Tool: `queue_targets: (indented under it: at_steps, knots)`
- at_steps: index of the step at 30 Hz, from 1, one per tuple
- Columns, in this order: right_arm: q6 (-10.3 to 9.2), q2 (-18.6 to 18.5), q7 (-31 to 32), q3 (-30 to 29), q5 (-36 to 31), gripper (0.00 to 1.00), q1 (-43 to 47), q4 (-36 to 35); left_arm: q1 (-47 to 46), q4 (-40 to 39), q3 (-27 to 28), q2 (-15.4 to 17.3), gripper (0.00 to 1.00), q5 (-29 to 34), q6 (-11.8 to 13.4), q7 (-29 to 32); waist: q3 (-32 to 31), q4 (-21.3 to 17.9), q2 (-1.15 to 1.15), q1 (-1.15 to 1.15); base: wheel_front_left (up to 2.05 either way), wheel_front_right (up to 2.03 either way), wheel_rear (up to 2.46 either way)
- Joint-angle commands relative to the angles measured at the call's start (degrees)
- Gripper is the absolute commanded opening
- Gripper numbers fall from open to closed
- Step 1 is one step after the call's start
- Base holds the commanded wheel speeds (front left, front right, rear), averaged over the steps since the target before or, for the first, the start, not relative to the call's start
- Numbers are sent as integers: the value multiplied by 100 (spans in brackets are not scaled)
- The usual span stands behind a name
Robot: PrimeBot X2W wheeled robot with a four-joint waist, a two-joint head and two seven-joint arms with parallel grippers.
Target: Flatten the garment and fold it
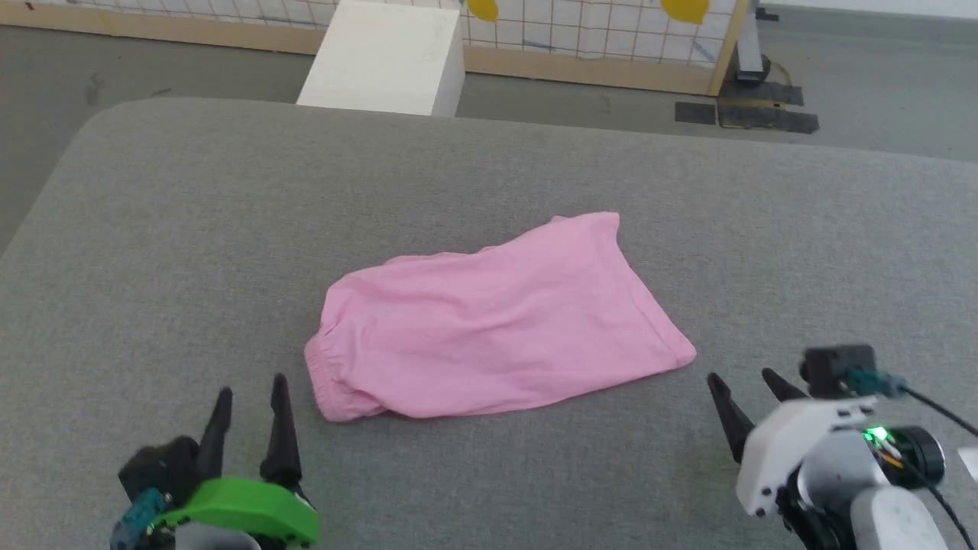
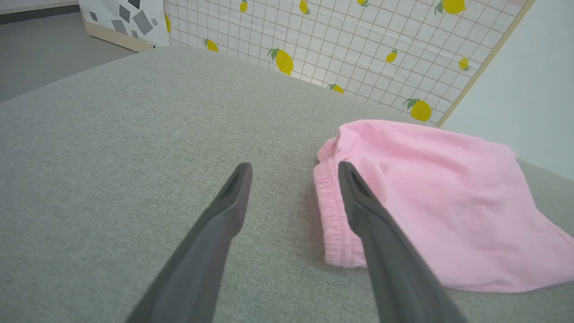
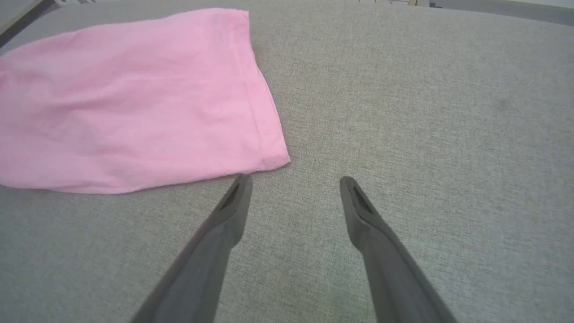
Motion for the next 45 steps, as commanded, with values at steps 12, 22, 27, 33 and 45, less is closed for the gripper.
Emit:
queue_targets:
  at_steps: [12,22,27,33,45]
  knots:
    - [-8,-6,1971,634,-1200,100,-1958,1576,92,-185,-178,-102,100,-104,68,117,399,267,46,0,0,0,0]
    - [-8,-6,2438,909,-1159,0,-2338,2634,-116,-20,-322,-112,100,-153,-29,151,607,424,46,0,0,0,0]
    - [-8,-6,2281,838,-911,0,-2414,2529,-124,-21,-475,-21,100,-157,-71,542,506,358,46,0,0,0,0]
    - [-8,-6,2154,861,-782,0,-2411,2306,-281,-151,-894,297,100,-191,-207,1993,462,265,46,0,0,0,0]
    - [-8,-6,2171,1030,-589,0,-2352,2095,-811,239,-1239,568,0,-233,-467,2843,581,16,46,0,0,0,0]
